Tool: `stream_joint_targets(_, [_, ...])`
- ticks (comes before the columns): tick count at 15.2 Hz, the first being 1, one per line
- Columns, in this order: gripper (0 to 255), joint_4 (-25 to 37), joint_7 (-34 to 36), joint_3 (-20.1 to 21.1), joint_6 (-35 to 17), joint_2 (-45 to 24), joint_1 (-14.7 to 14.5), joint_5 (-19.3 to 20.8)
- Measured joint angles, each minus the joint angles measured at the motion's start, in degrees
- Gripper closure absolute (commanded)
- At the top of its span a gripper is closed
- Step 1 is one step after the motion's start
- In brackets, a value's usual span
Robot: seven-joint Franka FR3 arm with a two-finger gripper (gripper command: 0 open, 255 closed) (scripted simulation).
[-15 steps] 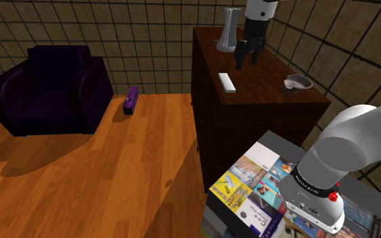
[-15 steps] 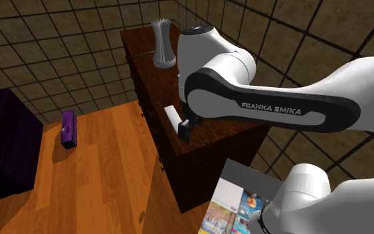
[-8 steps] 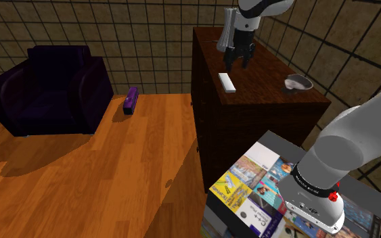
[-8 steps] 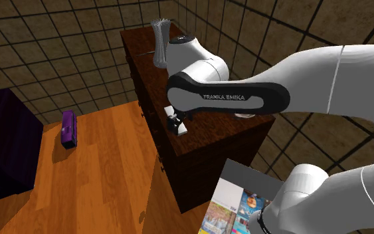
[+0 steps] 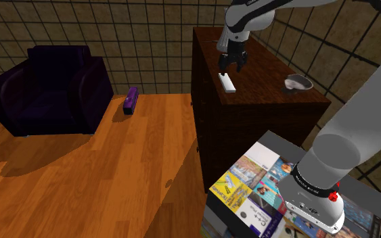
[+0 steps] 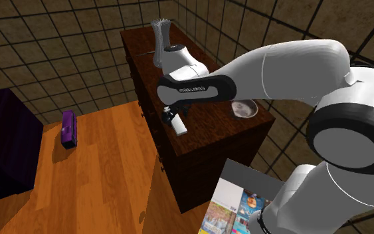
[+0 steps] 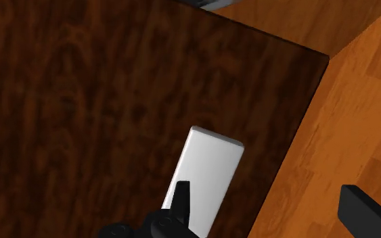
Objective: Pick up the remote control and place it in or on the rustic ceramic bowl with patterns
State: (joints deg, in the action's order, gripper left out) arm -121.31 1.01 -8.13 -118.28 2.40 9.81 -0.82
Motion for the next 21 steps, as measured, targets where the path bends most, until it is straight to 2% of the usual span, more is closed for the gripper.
stream_joint_targets(9, [0, 12.66, 1.4, -2.49, -3.56, -16.35, 3.18, -3.48])
stream_joint_targets(17, [0, 11.58, 0.84, -2.37, -8.52, -20.33, 3.66, -4.56])
stream_joint_targets(21, [0, 11.4, 0.9, -2.32, -8.93, -20.52, 3.62, -4.61])
